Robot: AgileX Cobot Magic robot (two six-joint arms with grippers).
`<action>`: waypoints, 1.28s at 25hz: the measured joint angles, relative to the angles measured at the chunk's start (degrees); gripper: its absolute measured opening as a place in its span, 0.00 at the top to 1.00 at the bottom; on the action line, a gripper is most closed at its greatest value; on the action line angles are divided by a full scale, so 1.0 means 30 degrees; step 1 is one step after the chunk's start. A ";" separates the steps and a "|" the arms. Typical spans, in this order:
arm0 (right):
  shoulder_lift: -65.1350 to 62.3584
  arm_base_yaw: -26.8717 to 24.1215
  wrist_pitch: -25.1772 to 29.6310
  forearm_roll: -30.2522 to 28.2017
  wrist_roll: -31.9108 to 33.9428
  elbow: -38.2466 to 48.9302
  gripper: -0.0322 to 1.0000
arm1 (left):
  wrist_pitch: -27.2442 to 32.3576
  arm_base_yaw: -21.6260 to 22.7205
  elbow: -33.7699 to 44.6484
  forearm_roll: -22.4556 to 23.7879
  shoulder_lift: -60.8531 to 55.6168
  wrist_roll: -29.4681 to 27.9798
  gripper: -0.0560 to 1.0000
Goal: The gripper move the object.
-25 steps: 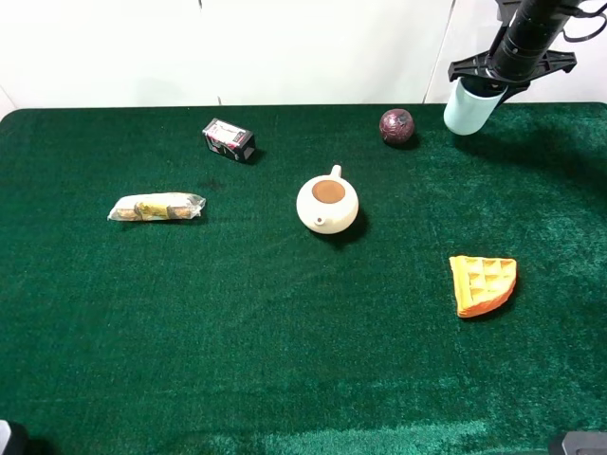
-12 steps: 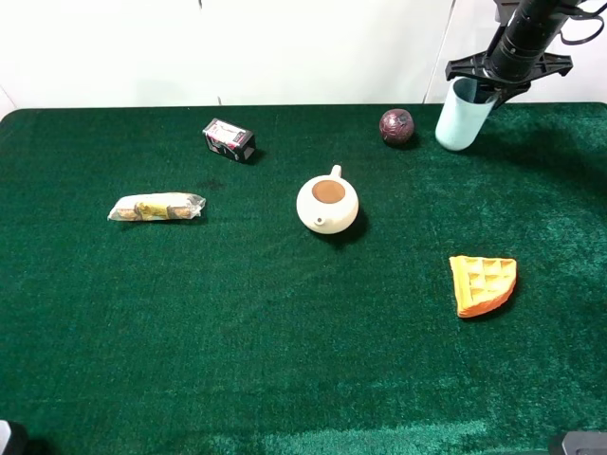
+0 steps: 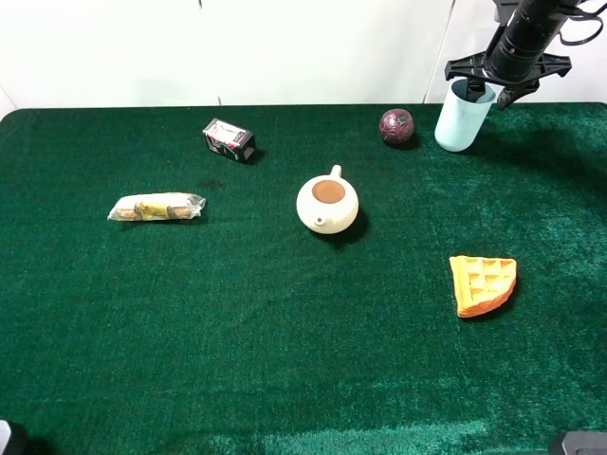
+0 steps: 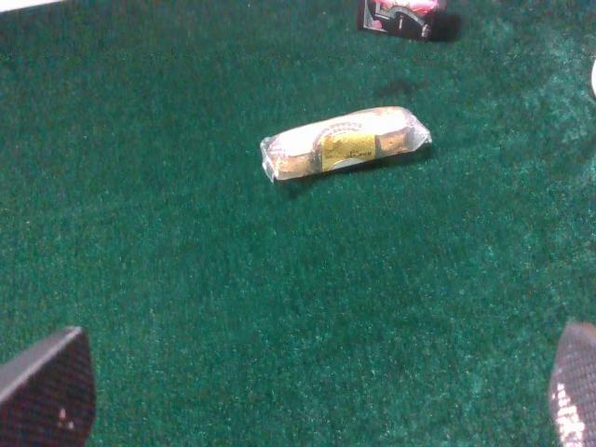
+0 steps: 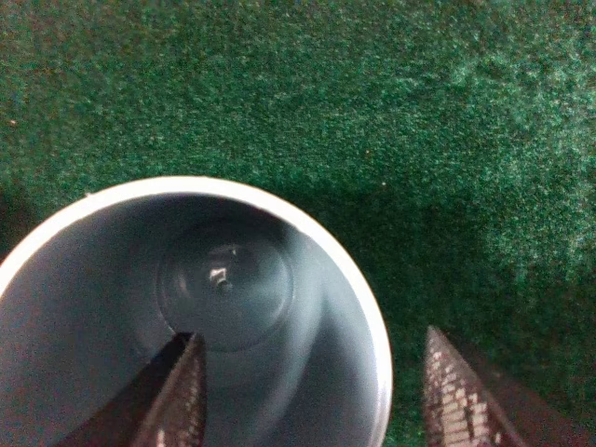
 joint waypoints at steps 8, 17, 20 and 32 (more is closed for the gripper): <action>-0.1033 0.0000 0.0460 0.0000 0.0000 -0.0040 0.51 | 0.0000 0.0000 0.0000 0.0000 0.0000 0.0000 0.01; -0.2324 0.0000 0.2173 0.0075 -0.0064 -0.0040 0.36 | 0.0000 0.0000 0.0000 0.0000 0.0000 0.0000 0.01; -0.3008 0.0000 0.2914 0.0075 -0.0064 -0.0040 0.31 | 0.0000 0.0000 0.0000 0.0016 0.0000 0.0000 0.01; -0.6315 0.0000 0.7083 0.0639 -0.1434 -0.0040 0.30 | 0.0000 0.0000 0.0000 0.0016 0.0000 0.0000 0.01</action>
